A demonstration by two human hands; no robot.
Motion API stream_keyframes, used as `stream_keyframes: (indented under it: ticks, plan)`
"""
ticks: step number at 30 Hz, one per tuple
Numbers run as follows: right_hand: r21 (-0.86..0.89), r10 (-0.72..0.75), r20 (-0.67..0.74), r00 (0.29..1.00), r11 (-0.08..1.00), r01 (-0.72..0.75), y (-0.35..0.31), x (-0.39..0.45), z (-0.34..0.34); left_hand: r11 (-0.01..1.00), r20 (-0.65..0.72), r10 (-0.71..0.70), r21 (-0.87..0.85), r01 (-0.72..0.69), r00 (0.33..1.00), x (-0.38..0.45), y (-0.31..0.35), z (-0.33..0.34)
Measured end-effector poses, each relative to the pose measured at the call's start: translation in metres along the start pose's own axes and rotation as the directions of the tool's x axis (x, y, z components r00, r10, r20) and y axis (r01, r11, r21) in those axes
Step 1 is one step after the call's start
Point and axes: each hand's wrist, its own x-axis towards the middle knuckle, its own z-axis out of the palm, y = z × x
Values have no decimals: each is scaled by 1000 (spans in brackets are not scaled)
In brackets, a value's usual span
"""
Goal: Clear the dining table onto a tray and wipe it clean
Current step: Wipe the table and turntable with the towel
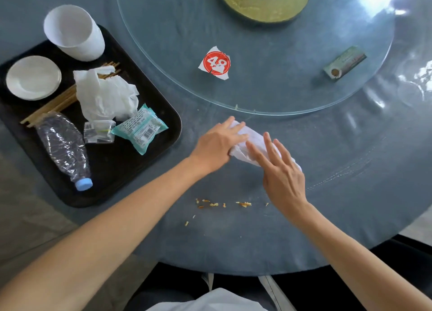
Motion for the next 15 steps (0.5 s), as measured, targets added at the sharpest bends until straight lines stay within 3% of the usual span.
stream_keyframes:
  ticks: [2, 4, 7, 11, 13, 15]
  plan:
    - [-87, 17, 31, 999, 996, -14, 16, -6, 12, 984, 188, 16, 171, -49, 982, 18, 7, 16]
    - [-113, 24, 103, 994, 994, -12, 31, -15, 26, 974, 294, -20, 222, -48, 956, 21, 6, 31]
    - [-74, -70, 132, 989, 994, 80, 49, -15, 39, 994, 185, -32, 108, 12, 982, 9, -4, 39]
    - [18, -324, 191, 926, 945, 327, 65, 20, 46, 995, 72, -96, 22, 95, 993, -8, -26, 32]
    - [44, -242, 163, 956, 970, 238, 69, 30, 48, 993, 41, -114, 7, 114, 993, -14, -34, 28]
    - [77, -33, 138, 990, 997, 22, 74, 31, 48, 991, 4, -133, -6, 133, 991, -20, -41, 24]
